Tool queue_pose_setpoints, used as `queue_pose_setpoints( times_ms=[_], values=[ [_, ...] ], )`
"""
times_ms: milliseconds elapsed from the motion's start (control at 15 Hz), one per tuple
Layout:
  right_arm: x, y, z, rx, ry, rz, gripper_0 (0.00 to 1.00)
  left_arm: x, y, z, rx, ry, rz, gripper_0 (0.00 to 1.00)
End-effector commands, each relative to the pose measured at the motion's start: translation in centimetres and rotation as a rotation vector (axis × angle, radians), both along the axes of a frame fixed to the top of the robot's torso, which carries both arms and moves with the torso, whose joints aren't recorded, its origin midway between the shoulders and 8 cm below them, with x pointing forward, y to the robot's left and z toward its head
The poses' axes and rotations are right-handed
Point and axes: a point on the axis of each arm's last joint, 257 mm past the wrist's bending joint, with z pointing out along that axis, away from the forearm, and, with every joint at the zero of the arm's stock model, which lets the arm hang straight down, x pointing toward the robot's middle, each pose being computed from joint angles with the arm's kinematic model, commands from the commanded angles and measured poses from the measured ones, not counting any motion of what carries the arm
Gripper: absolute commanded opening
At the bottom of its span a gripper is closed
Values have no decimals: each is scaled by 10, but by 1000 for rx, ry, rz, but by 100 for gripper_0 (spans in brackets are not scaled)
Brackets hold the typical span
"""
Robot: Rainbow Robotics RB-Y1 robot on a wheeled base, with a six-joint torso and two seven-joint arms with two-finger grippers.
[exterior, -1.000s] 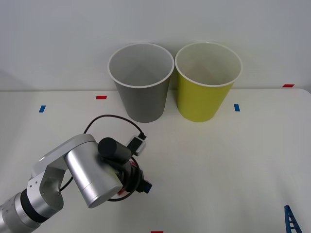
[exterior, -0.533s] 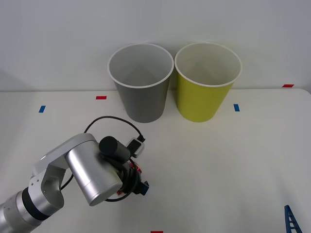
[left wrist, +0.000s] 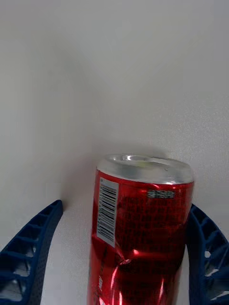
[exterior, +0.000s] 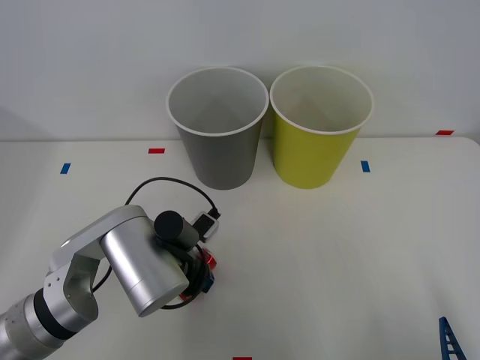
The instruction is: Put cans in the gray bin and PET bottles in the light green bin.
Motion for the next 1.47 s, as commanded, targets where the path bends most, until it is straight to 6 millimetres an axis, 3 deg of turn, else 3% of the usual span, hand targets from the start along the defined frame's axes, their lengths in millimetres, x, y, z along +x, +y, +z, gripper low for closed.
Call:
queue_pose_setpoints(
  times_ms=[67, 667, 933, 1200, 1467],
  values=[
    [0, 0, 0, 0, 0, 0, 100, 0, -2, 0, -4, 1, -2, 0],
    [0, 0, 0, 0, 0, 0, 100, -1, -14, 9, -44, -10, 1, 0],
    [0, 0, 0, 0, 0, 0, 100, 7, -15, 41, -91, -72, -1, 0],
    [0, 0, 0, 0, 0, 0, 100, 15, -14, 89, -128, -185, -32, 0],
    [0, 0, 0, 0, 0, 0, 100, 19, 0, 110, -151, -267, -50, 0]
  ],
)
